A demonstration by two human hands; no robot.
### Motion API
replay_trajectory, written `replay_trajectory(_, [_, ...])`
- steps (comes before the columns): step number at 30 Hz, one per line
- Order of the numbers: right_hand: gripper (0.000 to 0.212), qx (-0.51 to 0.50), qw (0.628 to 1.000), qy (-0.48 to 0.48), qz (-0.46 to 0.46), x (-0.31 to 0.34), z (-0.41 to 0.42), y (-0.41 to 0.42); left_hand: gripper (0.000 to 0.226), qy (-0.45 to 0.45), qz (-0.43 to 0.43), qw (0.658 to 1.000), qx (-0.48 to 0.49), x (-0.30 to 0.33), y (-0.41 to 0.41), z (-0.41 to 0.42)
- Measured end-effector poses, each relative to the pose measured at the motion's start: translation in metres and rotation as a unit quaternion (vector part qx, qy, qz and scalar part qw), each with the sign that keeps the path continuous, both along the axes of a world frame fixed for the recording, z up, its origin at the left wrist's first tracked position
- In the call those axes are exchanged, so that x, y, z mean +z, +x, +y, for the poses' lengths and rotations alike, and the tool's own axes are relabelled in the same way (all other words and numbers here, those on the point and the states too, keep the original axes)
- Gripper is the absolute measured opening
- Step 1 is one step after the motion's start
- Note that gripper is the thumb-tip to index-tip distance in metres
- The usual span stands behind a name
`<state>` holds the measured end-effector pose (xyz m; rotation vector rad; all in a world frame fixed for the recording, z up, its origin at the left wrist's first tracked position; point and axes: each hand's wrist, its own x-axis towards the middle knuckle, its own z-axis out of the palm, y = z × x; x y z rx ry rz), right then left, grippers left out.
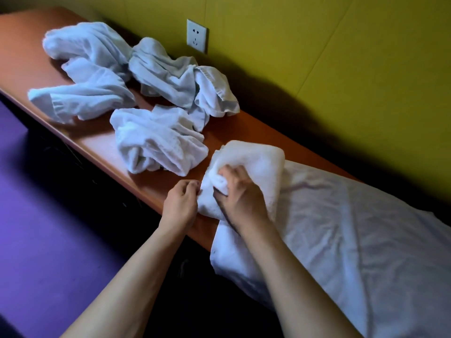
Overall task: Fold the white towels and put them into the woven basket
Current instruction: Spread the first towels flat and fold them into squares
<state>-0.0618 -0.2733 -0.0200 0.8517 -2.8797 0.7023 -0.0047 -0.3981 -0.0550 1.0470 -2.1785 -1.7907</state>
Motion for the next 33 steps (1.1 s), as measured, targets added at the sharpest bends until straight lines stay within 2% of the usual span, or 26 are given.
replay_trajectory(3, [0.034, 0.050, 0.998, 0.036, -0.009, -0.013, 0.002, 0.006, 0.045, 0.024, 0.005, 1.000, -0.009, 0.003, 0.001, 0.001])
replay_trajectory(6, [0.036, 0.080, 0.994, 0.041, -0.055, -0.019, 0.006, 0.005, 0.036, 0.008, -0.013, 1.000, -0.014, 0.000, -0.001, 0.002])
replay_trajectory(8, [0.040, 0.113, 0.986, 0.042, -0.116, -0.017, 0.012, 0.003, 0.021, 0.006, -0.022, 1.000, -0.010, 0.000, -0.002, 0.003])
replay_trajectory(10, [0.039, 0.124, 0.979, -0.027, -0.161, -0.008, 0.024, 0.002, 0.018, -0.037, -0.034, 0.998, -0.023, 0.001, -0.002, 0.006])
replay_trajectory(11, [0.033, 0.099, 0.979, -0.085, -0.157, -0.003, 0.032, 0.001, 0.021, -0.076, -0.038, 0.996, -0.034, 0.001, -0.002, 0.007])
replay_trajectory(13, [0.019, -0.019, 0.982, -0.176, -0.072, 0.001, 0.053, -0.006, 0.025, -0.169, -0.042, 0.983, -0.055, -0.001, -0.002, 0.009])
replay_trajectory(15, [0.016, -0.170, 0.969, -0.181, -0.015, -0.005, 0.074, -0.013, 0.026, -0.253, -0.058, 0.963, -0.069, -0.004, -0.001, 0.013])
replay_trajectory(17, [0.022, -0.256, 0.952, -0.146, -0.078, -0.013, 0.086, -0.018, 0.026, -0.300, -0.084, 0.947, -0.074, -0.004, 0.001, 0.019])
replay_trajectory(19, [0.031, -0.276, 0.926, -0.170, -0.192, -0.019, 0.091, -0.021, 0.031, -0.310, -0.097, 0.943, -0.073, -0.001, 0.000, 0.027])
replay_trajectory(26, [0.037, -0.241, 0.825, -0.328, -0.392, -0.016, 0.084, -0.024, 0.048, -0.128, -0.114, 0.983, -0.070, 0.004, -0.006, 0.020])
replay_trajectory(29, [0.023, -0.243, 0.847, -0.337, -0.333, -0.016, 0.079, -0.025, 0.041, -0.035, -0.119, 0.991, -0.045, 0.010, -0.008, 0.018])
replay_trajectory(33, [0.014, -0.210, 0.865, -0.371, -0.265, -0.010, 0.080, -0.019, 0.044, 0.105, -0.071, 0.992, -0.009, 0.011, -0.005, 0.028])
